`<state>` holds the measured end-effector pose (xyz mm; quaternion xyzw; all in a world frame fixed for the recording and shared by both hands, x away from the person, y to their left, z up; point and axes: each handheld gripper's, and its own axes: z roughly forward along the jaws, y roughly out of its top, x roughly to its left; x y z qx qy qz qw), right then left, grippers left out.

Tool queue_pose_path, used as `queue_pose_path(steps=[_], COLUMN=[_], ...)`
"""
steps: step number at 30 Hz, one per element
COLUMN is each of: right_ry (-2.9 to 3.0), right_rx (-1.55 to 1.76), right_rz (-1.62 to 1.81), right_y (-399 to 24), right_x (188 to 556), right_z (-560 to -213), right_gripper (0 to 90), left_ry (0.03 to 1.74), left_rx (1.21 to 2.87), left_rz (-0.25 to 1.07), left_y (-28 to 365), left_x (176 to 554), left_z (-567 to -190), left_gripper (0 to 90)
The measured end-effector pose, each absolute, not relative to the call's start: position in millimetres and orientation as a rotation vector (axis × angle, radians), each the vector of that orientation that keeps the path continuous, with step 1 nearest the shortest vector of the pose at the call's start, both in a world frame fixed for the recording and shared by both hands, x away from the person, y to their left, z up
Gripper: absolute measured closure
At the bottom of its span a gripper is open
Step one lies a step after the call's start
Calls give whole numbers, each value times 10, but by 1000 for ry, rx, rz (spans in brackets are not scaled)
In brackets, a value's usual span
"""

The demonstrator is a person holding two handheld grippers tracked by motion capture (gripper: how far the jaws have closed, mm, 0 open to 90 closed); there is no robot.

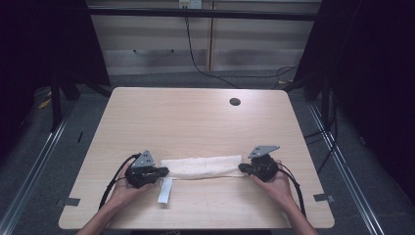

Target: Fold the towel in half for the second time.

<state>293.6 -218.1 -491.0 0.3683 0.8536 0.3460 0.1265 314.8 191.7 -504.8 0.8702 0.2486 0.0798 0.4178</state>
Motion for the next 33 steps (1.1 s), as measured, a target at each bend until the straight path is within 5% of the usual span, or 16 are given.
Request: queue_pose_path(steps=[18, 33], right_ry=[2445, 2338], right_rx=[1087, 1117], right_rz=[1151, 1304], right_y=[-2299, -2411], right_x=[2688, 2616], right_z=[-4804, -4671], right_gripper=[723, 637], left_ry=[654, 757], left_rx=[2125, 1988], left_rz=[139, 89], left_y=[1973, 2137], left_x=[3151, 3131], left_z=[-4990, -4773], left_gripper=[760, 414])
